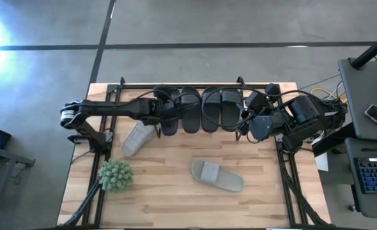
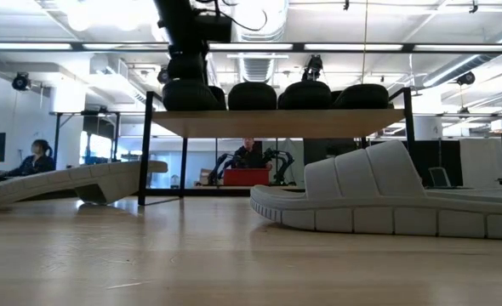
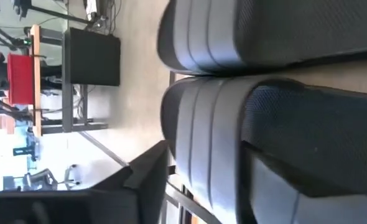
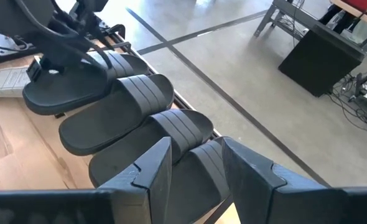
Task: Pick and place slides into the shelf
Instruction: Put the black slipper on the shelf
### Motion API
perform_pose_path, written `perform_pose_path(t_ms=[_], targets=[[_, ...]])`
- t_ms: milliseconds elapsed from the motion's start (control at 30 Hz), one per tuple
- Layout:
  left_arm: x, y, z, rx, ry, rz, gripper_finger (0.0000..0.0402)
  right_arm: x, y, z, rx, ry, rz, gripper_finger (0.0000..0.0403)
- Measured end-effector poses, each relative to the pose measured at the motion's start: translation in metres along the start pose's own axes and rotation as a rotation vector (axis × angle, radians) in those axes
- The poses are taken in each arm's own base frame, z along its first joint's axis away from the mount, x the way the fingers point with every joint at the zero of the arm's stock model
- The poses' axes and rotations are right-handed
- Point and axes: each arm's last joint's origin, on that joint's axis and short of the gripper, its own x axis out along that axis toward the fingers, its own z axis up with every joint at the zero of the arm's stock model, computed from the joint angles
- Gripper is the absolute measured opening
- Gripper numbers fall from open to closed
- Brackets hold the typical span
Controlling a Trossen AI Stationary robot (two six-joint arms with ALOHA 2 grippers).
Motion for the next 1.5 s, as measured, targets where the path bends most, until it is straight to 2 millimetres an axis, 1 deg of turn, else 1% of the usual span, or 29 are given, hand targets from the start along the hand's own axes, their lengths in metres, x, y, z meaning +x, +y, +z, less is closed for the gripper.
perform_pose_path(t_ms=[100,167,233,367,467,533,600,667,733,767,900,933,967,1067,1233,1333,1433,1500], targets=[[-0.006,0.004,0.000,-0.012,-0.018,0.000,0.0212,0.000,0.000,0.000,0.000,0.000,0.000,0.0134],[-0.011,0.007,-0.001,-0.023,-0.035,-0.011,0.0226,0.000,0.000,0.000,0.000,0.000,0.000,0.0134],[-0.016,0.010,-0.003,-0.032,-0.052,-0.044,0.0233,0.000,0.000,0.000,0.000,0.000,-0.001,0.0134],[-0.025,0.014,-0.007,-0.095,-0.078,-0.118,0.0235,0.000,0.000,0.000,0.000,-0.001,-0.001,0.0134],[-0.039,0.016,-0.014,-0.189,-0.090,-0.247,0.0235,0.000,0.000,0.000,-0.001,0.000,-0.001,0.0134],[-0.052,0.019,-0.017,-0.290,-0.112,-0.405,0.0234,0.000,0.000,0.000,-0.002,0.000,-0.001,0.0134],[-0.064,0.018,-0.021,-0.377,-0.123,-0.586,0.0227,0.000,0.000,0.000,-0.002,0.000,-0.001,0.0134],[-0.075,0.017,-0.024,-0.451,-0.134,-0.734,0.0208,0.000,0.000,0.000,-0.002,0.000,-0.002,0.0134],[-0.082,0.013,-0.027,-0.490,-0.123,-0.817,0.0175,0.000,0.000,0.000,-0.004,0.000,-0.003,0.0134],[-0.085,0.010,-0.028,-0.492,-0.116,-0.830,0.0154,0.001,0.000,0.000,-0.006,0.000,-0.004,0.0134],[-0.088,-0.006,-0.027,-0.449,-0.072,-0.853,0.0049,0.001,0.001,-0.001,-0.018,0.001,-0.004,0.0134],[-0.087,-0.010,-0.025,-0.440,-0.073,-0.850,0.0026,0.001,0.001,-0.001,-0.023,0.001,-0.005,0.0134],[-0.087,-0.015,-0.022,-0.429,-0.073,-0.845,0.0014,0.001,0.001,-0.001,-0.024,0.001,-0.005,0.0134],[-0.080,-0.031,-0.014,-0.387,-0.067,-0.823,0.0015,0.001,0.001,-0.001,-0.025,0.002,-0.006,0.0134],[-0.062,-0.057,-0.003,-0.325,-0.010,-0.785,0.0013,0.002,0.001,-0.002,-0.028,0.003,-0.007,0.0134],[-0.053,-0.063,0.000,-0.295,0.001,-0.693,0.0006,0.002,0.002,-0.002,-0.030,0.005,-0.008,0.0134],[-0.050,-0.062,0.001,-0.295,-0.008,-0.590,0.0001,0.003,0.003,-0.003,-0.034,0.014,-0.001,0.0134],[-0.049,-0.062,0.001,-0.298,-0.010,-0.578,0.0000,0.003,0.004,-0.004,-0.037,0.025,0.008,0.0134]])
